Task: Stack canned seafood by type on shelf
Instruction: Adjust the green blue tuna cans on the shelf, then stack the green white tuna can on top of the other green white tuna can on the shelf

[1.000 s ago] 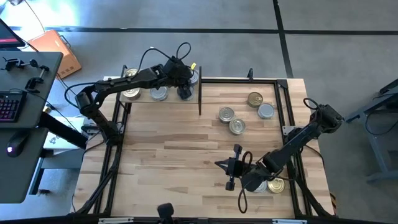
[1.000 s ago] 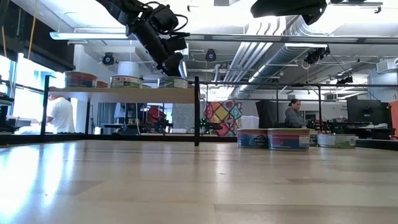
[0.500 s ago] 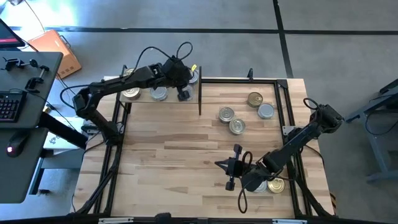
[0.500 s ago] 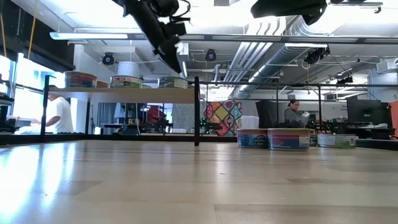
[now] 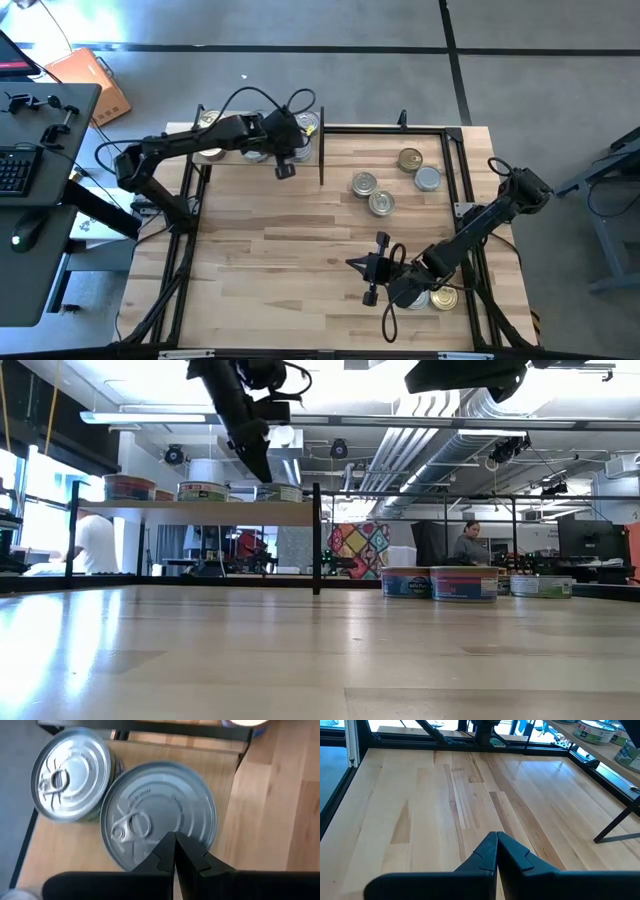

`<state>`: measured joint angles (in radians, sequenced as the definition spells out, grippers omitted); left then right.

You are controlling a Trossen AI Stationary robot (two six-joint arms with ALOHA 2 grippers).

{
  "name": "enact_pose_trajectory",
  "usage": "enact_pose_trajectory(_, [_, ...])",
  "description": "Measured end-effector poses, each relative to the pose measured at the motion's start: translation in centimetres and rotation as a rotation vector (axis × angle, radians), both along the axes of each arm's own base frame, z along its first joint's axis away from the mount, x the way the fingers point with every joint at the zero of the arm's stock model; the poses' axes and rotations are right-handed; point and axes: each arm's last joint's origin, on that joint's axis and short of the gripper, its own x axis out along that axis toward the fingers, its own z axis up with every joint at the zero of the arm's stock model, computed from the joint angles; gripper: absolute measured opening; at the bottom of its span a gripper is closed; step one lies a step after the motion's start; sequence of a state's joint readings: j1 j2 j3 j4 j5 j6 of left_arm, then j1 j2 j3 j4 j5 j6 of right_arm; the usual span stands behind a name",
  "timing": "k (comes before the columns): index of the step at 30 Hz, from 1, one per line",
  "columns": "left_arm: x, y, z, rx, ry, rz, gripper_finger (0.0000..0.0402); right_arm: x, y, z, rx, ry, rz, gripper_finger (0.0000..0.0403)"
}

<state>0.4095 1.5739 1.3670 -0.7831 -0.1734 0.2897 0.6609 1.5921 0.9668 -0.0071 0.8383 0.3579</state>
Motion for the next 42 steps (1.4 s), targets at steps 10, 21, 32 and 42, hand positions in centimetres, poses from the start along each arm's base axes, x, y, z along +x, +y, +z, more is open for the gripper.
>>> enact_pose_trajectory(10, [1.0,0.0,-0.5,-0.023,-0.036,-0.031,0.0,0.0,0.0,0.0,0.0,0.0,0.0,0.0])
enact_pose_trajectory(21, [2.1,-0.8,-0.9,-0.02,-0.055,-0.069,0.0,0.0,0.0,0.0,-0.002,0.003,0.0,0.0])
enact_pose_trajectory(32, [2.1,-0.9,-0.6,0.0,-0.058,-0.072,0.0,0.0,0.0,0.0,-0.002,0.003,0.0,0.0])
enact_pose_trajectory(42, [1.9,-1.1,1.4,0.029,-0.095,-0.08,0.0,0.0,0.0,0.0,-0.001,0.003,-0.001,0.0])
